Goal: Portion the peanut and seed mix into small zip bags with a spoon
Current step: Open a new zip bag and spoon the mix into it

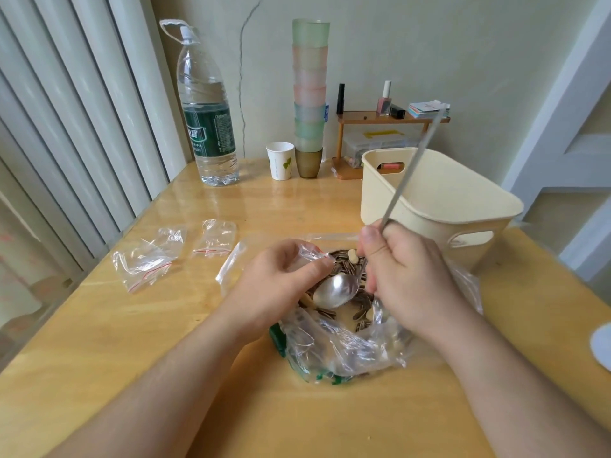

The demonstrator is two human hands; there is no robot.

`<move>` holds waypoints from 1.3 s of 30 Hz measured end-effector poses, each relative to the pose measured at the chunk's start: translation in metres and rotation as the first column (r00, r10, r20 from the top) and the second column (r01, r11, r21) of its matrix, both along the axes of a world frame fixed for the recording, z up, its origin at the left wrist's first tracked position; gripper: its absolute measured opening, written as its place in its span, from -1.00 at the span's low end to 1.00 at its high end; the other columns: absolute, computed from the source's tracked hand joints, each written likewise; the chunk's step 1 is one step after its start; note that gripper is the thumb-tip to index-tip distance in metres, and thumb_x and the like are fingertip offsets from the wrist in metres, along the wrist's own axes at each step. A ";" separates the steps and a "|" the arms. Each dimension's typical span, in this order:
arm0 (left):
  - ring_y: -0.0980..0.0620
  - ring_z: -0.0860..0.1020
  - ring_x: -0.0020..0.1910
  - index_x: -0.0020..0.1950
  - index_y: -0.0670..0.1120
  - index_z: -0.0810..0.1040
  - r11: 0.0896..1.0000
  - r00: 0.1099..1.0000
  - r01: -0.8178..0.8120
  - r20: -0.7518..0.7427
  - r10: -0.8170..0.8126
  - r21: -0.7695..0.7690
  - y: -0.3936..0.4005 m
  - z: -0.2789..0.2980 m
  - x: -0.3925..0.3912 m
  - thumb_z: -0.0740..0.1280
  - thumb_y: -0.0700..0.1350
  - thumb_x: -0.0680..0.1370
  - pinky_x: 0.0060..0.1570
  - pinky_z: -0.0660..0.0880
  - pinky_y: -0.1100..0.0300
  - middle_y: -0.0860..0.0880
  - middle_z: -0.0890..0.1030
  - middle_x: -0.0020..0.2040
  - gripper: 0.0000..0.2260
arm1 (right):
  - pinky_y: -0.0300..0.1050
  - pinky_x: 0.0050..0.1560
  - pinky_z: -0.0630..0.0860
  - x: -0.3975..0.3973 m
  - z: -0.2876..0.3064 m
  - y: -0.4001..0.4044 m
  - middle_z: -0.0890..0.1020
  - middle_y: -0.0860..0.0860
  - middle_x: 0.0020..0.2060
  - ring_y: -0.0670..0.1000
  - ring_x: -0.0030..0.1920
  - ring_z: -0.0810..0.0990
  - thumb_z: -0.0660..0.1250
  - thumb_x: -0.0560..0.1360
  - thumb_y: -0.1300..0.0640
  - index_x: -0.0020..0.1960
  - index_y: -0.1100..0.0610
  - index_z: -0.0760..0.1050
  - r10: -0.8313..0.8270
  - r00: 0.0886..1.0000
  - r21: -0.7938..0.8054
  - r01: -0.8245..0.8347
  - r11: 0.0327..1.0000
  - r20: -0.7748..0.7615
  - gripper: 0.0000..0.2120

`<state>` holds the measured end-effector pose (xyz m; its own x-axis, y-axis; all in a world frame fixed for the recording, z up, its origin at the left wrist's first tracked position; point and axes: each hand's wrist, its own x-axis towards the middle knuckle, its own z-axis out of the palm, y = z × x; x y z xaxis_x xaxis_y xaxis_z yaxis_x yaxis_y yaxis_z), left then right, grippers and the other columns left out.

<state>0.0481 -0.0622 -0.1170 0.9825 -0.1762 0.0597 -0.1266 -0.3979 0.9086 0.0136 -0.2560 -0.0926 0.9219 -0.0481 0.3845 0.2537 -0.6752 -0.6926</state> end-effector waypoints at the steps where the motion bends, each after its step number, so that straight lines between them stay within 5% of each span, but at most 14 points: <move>1: 0.26 0.46 -0.50 -0.18 -0.05 0.42 1.000 1.000 -0.005 -0.020 0.005 0.004 0.000 -0.001 0.001 0.48 0.17 0.55 -0.45 0.32 0.42 0.26 0.45 -0.52 -0.63 | 0.08 -0.13 0.58 0.001 -0.002 0.001 0.60 -0.01 -0.38 0.09 -0.25 0.61 0.05 0.64 -0.24 -0.17 0.05 0.46 -0.011 0.999 -0.026 0.010 1.000 -0.052 -0.56; 4: 0.26 0.54 -0.40 -0.16 -0.03 0.52 0.995 0.997 -0.078 0.001 0.078 0.066 0.004 0.004 0.001 0.47 0.27 0.50 -0.43 0.36 0.37 0.25 0.56 -0.44 -0.62 | 0.09 -0.11 0.51 0.005 0.001 -0.006 0.60 0.06 -0.26 0.23 -0.14 0.56 0.04 0.68 -0.19 -0.20 0.05 0.35 -0.125 0.992 -0.201 0.116 0.973 -0.035 -0.58; 7: 0.01 0.66 0.05 0.11 0.02 0.65 0.988 0.996 -0.093 0.030 0.090 0.127 0.006 0.007 -0.001 0.37 0.51 0.34 -0.07 0.55 0.10 0.05 0.71 0.04 -0.37 | 0.09 -0.14 0.49 0.008 0.004 -0.015 0.51 0.02 -0.31 0.24 -0.15 0.53 0.08 0.69 -0.13 -0.27 -0.01 0.25 -0.191 0.978 -0.260 0.206 0.943 0.080 -0.61; 8: -0.01 0.65 0.07 0.14 0.05 0.65 0.987 0.995 -0.096 0.026 0.093 0.127 0.005 0.008 -0.003 0.36 0.52 0.32 -0.05 0.54 0.08 0.03 0.70 0.07 -0.35 | 0.09 -0.16 0.48 0.008 0.004 -0.015 0.48 -0.02 -0.35 0.22 -0.18 0.51 0.09 0.69 -0.12 -0.26 -0.01 0.27 -0.191 0.976 -0.262 0.211 0.942 0.101 -0.62; 12: 0.29 0.63 -0.09 0.06 0.16 0.63 0.997 0.996 -0.052 0.075 0.048 0.054 -0.001 0.008 -0.008 0.44 0.36 0.47 -0.04 0.54 0.18 0.19 0.71 -0.09 -0.67 | 0.07 -0.20 0.46 0.008 0.001 -0.012 0.58 0.05 -0.27 0.23 -0.18 0.50 0.14 0.69 -0.10 -0.05 0.04 0.49 -0.144 0.976 -0.313 0.190 0.931 0.164 -0.71; 16: 0.16 0.70 -0.09 0.09 0.15 0.62 0.999 0.999 0.035 0.040 -0.034 -0.021 -0.009 0.004 -0.010 0.48 0.28 0.49 0.08 0.64 0.05 0.14 0.74 -0.07 -0.71 | 0.07 -0.20 0.48 0.013 -0.003 -0.015 0.59 0.01 -0.22 0.21 -0.13 0.54 0.10 0.65 -0.16 -0.10 -0.09 0.38 -0.093 0.985 -0.339 0.137 0.931 0.143 -0.77; 20: 0.06 0.69 -0.20 0.12 0.00 0.65 0.990 1.000 0.016 -0.014 -0.018 -0.141 -0.015 0.004 -0.010 0.48 0.26 0.51 -0.26 0.53 0.19 0.03 0.71 -0.19 -0.62 | 0.12 -0.16 0.53 0.019 -0.010 -0.018 0.58 -0.03 -0.23 0.19 -0.13 0.54 0.13 0.65 -0.14 -0.12 -0.09 0.36 -0.063 0.989 -0.357 0.108 0.928 0.135 -0.78; 22: -0.19 0.69 -0.15 0.20 -0.08 0.63 0.980 0.999 -0.023 -0.052 0.012 -0.199 -0.015 0.005 -0.008 0.43 0.36 0.42 -0.30 0.59 0.04 -0.20 0.68 -0.11 -0.42 | 0.08 -0.16 0.50 0.021 -0.012 -0.018 0.58 -0.04 -0.21 0.15 -0.14 0.54 0.13 0.67 -0.12 -0.09 -0.07 0.42 -0.042 0.995 -0.356 0.070 0.932 0.086 -0.77; 25: -0.43 0.66 0.02 0.13 -0.09 0.65 0.933 0.989 -0.064 -0.148 0.012 -0.353 -0.016 0.008 -0.006 0.45 0.35 0.39 0.06 0.61 -0.37 -0.38 0.68 0.05 -0.43 | 0.01 -0.20 0.37 0.021 -0.014 -0.014 0.57 -0.06 -0.21 0.10 -0.16 0.51 0.09 0.67 -0.12 -0.09 -0.05 0.40 -0.010 0.999 -0.330 0.024 0.944 0.043 -0.76; 28: -0.55 0.60 0.06 0.11 -0.12 0.66 0.892 0.978 -0.092 -0.208 -0.002 -0.443 -0.017 0.007 -0.001 0.51 0.33 0.37 0.16 0.52 -0.50 -0.52 0.59 0.06 -0.43 | -0.01 -0.18 0.37 0.019 -0.017 -0.006 0.57 -0.05 -0.19 0.08 -0.15 0.52 0.07 0.68 -0.09 -0.04 0.05 0.46 0.025 0.999 -0.301 -0.011 0.954 0.042 -0.70; 32: -0.40 0.69 0.01 0.16 -0.20 0.63 0.883 0.979 -0.086 -0.203 -0.011 -0.461 -0.017 0.009 0.001 0.49 0.23 0.43 0.13 0.60 -0.38 -0.41 0.68 -0.01 -0.46 | -0.05 -0.16 0.37 0.020 -0.022 0.000 0.54 -0.09 -0.27 -0.08 -0.18 0.52 0.09 0.71 -0.05 -0.05 0.07 0.49 0.053 0.999 -0.198 -0.049 0.979 0.013 -0.69; 34: -0.16 0.75 -0.13 0.08 -0.19 0.63 0.869 0.974 -0.091 -0.224 -0.023 -0.487 -0.015 0.003 0.006 0.46 0.13 0.54 -0.04 0.70 -0.09 -0.22 0.74 -0.15 -0.62 | -0.17 -0.20 0.35 0.020 -0.024 0.003 0.52 -0.10 -0.31 -0.18 -0.21 0.51 0.11 0.72 -0.03 -0.07 0.03 0.48 0.048 0.999 -0.156 -0.049 0.987 -0.011 -0.71; 36: 0.03 0.66 -0.33 -0.03 -0.20 0.56 0.828 0.965 -0.094 -0.255 -0.061 -0.553 -0.014 0.004 0.004 0.39 0.05 0.62 -0.28 0.57 0.24 -0.11 0.65 -0.29 -0.71 | -0.33 -0.24 0.33 0.020 -0.022 0.005 0.52 -0.14 -0.30 -0.23 -0.23 0.49 0.10 0.73 -0.04 -0.07 0.00 0.48 0.028 0.998 -0.124 -0.034 0.992 -0.050 -0.72; 39: 0.00 0.68 -0.06 0.09 -0.18 0.60 0.804 0.950 -0.077 -0.287 -0.120 -0.589 -0.012 0.006 0.005 0.46 0.15 0.44 0.03 0.47 0.13 -0.08 0.68 -0.06 -0.57 | -0.20 -0.20 0.37 0.020 -0.021 0.006 0.59 -0.14 -0.24 -0.21 -0.17 0.53 0.09 0.73 -0.05 -0.05 0.00 0.53 -0.001 0.995 -0.103 -0.009 0.995 -0.103 -0.68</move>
<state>0.0530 -0.0746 -0.1113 0.9653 -0.2246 -0.1331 0.1841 0.2241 0.9570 0.0337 -0.2503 -0.1132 0.9568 -0.0093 0.2905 0.1876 -0.7438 -0.6416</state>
